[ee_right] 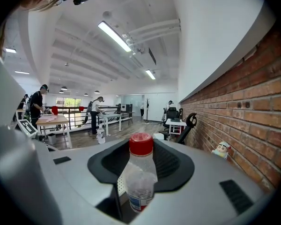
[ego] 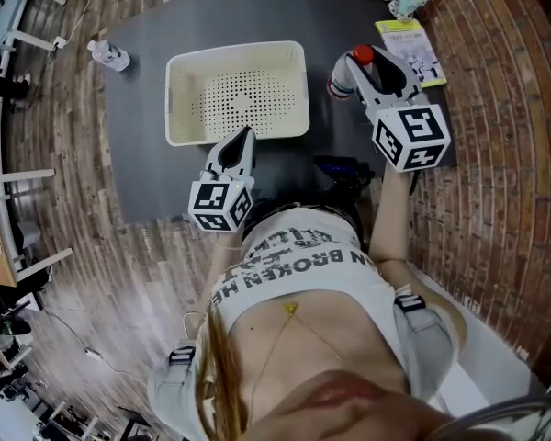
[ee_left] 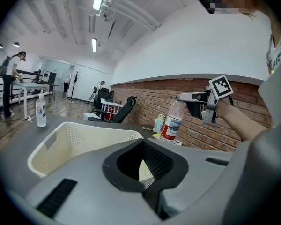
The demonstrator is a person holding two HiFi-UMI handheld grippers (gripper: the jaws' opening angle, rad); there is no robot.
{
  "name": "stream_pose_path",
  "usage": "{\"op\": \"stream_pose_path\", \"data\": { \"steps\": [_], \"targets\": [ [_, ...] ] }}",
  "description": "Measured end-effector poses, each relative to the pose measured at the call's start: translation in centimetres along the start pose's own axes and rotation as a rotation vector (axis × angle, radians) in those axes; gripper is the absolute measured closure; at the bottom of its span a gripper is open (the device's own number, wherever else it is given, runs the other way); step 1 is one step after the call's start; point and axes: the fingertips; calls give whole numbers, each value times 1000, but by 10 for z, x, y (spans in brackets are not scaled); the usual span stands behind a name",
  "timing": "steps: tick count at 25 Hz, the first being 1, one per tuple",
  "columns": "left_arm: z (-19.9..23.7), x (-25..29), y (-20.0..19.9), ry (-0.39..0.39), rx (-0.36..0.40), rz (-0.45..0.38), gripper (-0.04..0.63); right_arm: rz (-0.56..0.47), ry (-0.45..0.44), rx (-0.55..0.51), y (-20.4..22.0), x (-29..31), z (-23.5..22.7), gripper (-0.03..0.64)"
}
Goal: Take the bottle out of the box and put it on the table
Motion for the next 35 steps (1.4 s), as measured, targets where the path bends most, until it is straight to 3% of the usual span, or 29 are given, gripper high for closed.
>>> {"op": "stream_pose_path", "data": {
  "steps": [22, 35],
  "targets": [
    [-10, 13, -4, -10, 21, 6, 591, 37, 9, 17, 26, 10, -28, 465],
    [-14, 21, 1, 5, 18, 30, 591, 173, 91, 51, 118, 32, -67, 466]
  ]
}}
Point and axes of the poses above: the fingertips, and each gripper's own axes: x forward along the fingers, z to its left, y out of its underside, and after that the axes turned 8 degrees about x, right-handed
